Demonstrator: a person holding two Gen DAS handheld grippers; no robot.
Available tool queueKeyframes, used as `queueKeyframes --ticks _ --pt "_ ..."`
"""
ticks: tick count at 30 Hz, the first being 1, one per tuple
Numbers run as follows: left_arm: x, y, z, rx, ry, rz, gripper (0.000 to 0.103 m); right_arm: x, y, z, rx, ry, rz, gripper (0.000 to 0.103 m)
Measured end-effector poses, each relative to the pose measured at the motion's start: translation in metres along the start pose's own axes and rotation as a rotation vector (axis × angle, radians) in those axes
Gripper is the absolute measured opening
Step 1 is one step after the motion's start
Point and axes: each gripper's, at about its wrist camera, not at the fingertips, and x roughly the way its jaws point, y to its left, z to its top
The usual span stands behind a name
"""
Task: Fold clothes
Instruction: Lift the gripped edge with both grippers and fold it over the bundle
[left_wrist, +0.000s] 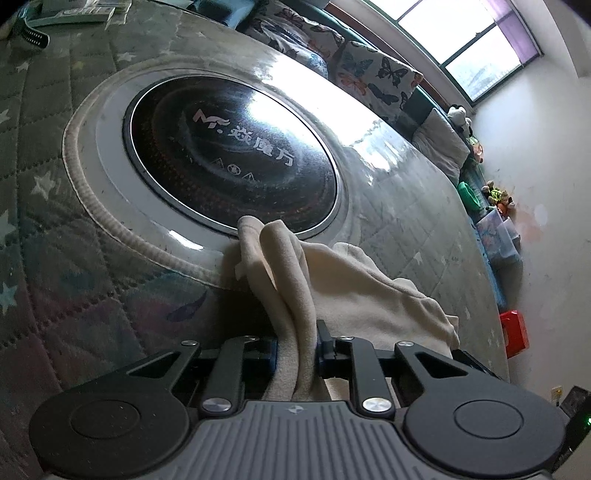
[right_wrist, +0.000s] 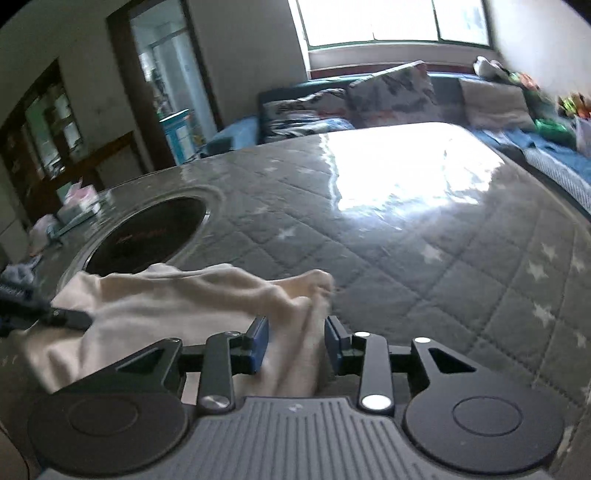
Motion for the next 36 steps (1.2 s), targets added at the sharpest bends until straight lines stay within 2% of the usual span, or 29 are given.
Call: queueKeyframes --ticks 5,9,14,17,22,27,36 --pt "0.002 -0.008 0.000 0.061 -0.010 0.027 0.020 0.006 -0.009 0.001 0.046 -0.003 0.033 0.034" --pt "0.003 -0.014 0.000 0.104 -0.019 0.052 0.020 0.007 -0.006 0.001 0.056 0.001 0.052 0.012" --pt "0.002 -0.031 0.005 0.183 -0.038 0.065 0.017 -0.005 -0.004 0.001 0.079 -0.039 0.056 0.010" --pt "0.007 -0.045 0.011 0.213 -0.041 0.045 0.017 -0.019 -0.006 0.004 0.087 -0.085 0.052 0.009" --pt "0.025 -0.083 0.013 0.289 -0.034 0.006 0.017 -0.045 -0.016 0.012 0.081 -0.159 -0.005 0.009" --pt "0.054 -0.128 0.010 0.341 0.005 -0.043 0.017 -0.068 -0.044 0.021 0.104 -0.209 -0.089 0.009" --pt "0.105 -0.205 -0.006 0.443 0.048 -0.092 0.017 -0.088 -0.098 0.037 0.139 -0.244 -0.256 0.009"
